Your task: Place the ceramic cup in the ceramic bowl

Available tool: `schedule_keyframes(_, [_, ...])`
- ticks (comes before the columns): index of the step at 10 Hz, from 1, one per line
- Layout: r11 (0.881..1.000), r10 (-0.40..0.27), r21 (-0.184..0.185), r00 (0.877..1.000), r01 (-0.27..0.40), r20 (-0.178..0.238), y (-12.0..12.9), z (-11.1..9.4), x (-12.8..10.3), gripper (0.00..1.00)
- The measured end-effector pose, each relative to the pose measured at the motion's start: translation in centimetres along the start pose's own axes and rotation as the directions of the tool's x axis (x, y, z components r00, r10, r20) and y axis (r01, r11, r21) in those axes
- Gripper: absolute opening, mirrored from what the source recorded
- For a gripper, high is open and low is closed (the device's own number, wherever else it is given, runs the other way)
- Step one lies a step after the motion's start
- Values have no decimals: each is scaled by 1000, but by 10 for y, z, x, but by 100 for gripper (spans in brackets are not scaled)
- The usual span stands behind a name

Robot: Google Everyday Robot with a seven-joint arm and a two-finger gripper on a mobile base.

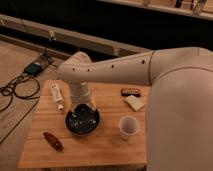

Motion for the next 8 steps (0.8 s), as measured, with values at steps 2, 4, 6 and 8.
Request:
schedule_keyframes(2, [1000,0,0,1000,0,0,0,0,0,65])
schedule_keyframes(4, [1000,2,0,1000,-2,-5,0,1,0,65])
schedule_keyframes(6, [999,20,34,999,-19,-34,-10,12,-4,65])
schedule_keyframes(8, [990,117,90,992,-112,-52,-29,21,-5,65])
